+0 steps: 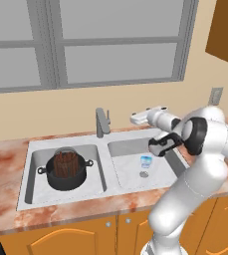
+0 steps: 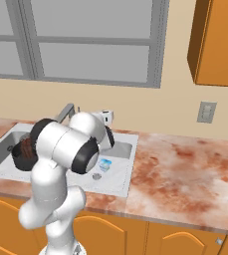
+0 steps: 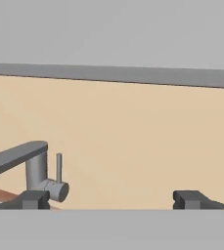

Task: Pick the jar and pot and place them in the sink. Then turn on the water.

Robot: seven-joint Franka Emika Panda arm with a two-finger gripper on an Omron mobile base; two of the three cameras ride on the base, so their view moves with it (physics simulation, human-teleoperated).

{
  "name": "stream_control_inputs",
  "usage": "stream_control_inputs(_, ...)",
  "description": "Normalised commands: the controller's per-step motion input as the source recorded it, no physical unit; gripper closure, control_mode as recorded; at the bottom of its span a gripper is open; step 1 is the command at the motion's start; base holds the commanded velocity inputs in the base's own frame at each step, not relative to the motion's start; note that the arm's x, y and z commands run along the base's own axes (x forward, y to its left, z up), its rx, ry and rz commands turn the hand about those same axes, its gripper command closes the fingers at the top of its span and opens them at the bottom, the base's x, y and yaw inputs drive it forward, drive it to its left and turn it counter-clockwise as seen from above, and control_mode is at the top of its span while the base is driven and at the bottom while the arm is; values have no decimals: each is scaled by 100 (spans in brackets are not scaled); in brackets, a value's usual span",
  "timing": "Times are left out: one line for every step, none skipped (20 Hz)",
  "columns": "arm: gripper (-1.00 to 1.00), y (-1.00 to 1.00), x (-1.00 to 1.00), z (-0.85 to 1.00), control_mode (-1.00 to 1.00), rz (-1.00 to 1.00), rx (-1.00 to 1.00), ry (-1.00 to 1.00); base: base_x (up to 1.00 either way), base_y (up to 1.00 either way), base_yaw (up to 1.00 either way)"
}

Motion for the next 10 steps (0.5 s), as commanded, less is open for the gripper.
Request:
stream_control_inputs(-100,2,28,-23,-100,0,0,-1,0,0,0)
stream_control_inputs(-100,0,24,-22,-100,0,0,-1,0,0,0)
stream_control_inputs(-100,0,17,-20,-100,0,0,-1,0,0,0)
stream_control_inputs(-100,0,12,-14,-100,0,0,0,0,0,0)
stream_control_inputs(-100,0,9,-13,-100,0,0,0,0,0,0)
stream_control_inputs(-100,0,0,-3,-100,0,0,0,0,0,0)
stream_control_inputs(-100,0,0,-1,-100,0,0,0,0,0,0)
stream_control_inputs(-100,0,0,-1,-100,0,0,0,0,0,0)
stream_control_inputs(-100,1,0,-5,-100,0,0,0,0,0,0)
stream_control_inputs(-100,0,0,-4,-100,0,0,0,0,0,0)
